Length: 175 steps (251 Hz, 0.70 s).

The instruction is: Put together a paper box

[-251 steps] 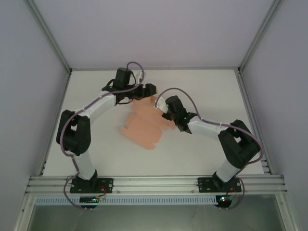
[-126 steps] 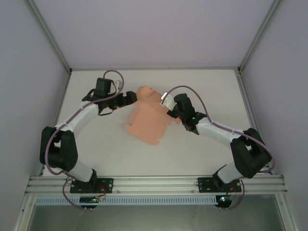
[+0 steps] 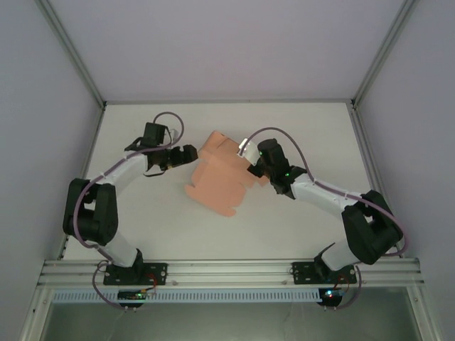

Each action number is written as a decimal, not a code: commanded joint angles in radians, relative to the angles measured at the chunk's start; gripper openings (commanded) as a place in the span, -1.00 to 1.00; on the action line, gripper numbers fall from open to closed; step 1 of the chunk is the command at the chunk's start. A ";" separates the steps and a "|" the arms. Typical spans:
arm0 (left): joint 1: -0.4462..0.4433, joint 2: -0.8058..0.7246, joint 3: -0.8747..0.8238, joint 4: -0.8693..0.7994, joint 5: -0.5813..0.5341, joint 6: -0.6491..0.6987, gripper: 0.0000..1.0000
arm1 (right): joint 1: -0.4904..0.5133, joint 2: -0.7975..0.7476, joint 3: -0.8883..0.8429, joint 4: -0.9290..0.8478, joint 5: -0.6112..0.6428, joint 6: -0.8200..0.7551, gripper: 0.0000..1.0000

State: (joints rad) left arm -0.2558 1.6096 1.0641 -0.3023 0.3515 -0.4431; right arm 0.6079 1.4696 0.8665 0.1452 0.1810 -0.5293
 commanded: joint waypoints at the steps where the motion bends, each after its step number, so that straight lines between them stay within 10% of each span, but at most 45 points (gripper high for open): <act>1: -0.029 0.001 -0.009 0.083 0.043 0.046 0.82 | -0.009 -0.022 0.012 -0.010 -0.049 0.047 -0.99; 175: -0.099 -0.013 -0.041 0.177 0.102 0.096 0.68 | -0.043 -0.026 0.070 -0.151 -0.097 -0.012 -0.96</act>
State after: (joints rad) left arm -0.3687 1.6508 1.0267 -0.1303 0.4557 -0.3740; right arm 0.5812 1.4658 0.8829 0.0769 0.0643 -0.4728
